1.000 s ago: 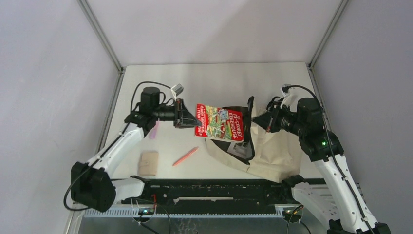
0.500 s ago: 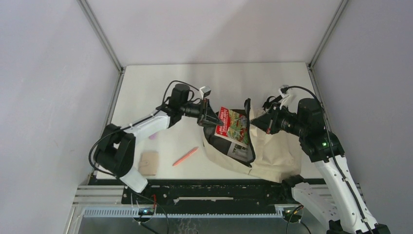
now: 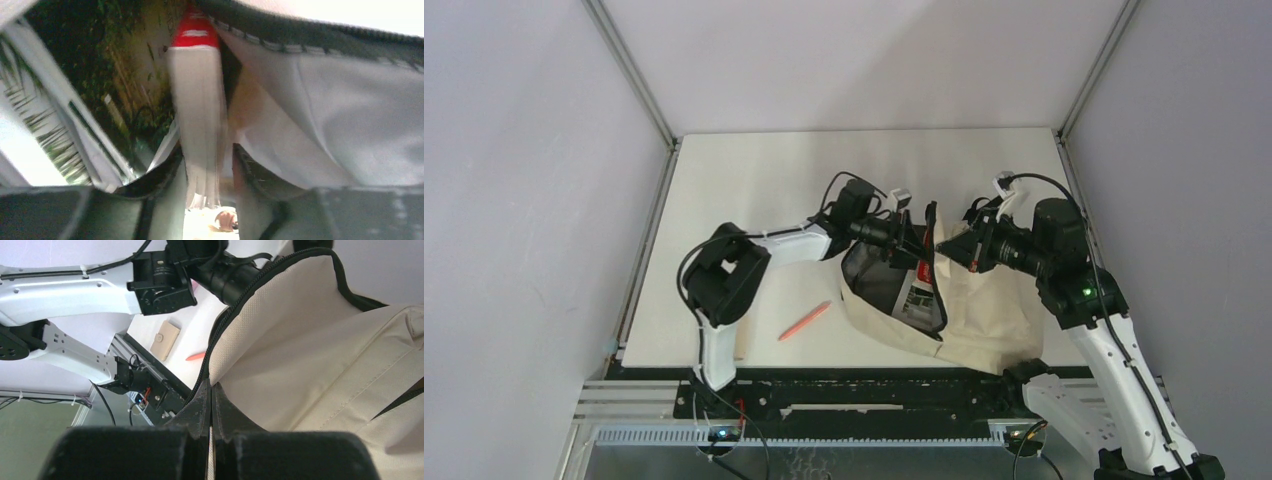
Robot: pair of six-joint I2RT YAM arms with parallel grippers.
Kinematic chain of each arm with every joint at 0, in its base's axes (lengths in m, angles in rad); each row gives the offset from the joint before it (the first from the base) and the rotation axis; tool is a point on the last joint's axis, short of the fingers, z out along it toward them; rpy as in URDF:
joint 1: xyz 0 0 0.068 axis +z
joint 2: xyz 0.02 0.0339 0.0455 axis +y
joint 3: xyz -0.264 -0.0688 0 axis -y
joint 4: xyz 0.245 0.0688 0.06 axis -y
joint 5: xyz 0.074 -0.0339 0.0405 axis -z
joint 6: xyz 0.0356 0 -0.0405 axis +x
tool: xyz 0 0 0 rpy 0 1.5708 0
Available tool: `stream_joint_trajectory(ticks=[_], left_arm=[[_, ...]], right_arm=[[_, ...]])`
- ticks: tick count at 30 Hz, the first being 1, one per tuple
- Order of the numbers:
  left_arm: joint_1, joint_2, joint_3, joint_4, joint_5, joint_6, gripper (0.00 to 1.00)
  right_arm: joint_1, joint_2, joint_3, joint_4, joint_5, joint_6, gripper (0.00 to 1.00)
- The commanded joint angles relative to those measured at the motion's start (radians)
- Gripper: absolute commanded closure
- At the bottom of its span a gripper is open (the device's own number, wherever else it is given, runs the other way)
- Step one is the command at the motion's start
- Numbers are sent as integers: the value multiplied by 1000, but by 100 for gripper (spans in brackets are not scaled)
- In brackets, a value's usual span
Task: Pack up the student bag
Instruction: Place the book in the student bag.
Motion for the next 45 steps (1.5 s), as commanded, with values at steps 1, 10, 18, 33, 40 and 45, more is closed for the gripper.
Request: stream_joint_trajectory(ticks=[1,10,18,33,40,45], left_arm=[[-29,41,116,42,1,-20,44],[13,-57,278,-760,-162,515,10],[88,-195,235,-1028,-291,705,2],[463,-703,-86,-1000,-579,701,0],[531,-793,-195,-991,-581,701,0],[531,-824,-235,-1011,-606,751,5]], right_arm=[[-4,-2,14,64,-11,-28,100],[-5,30,14,48,6,-50,100],[-5,53,14,56,8,-63,100],[391,613,98,282,429,48,82],[524,766,245,148,522,-19,29],[577,667,170,116,602,-22,30]])
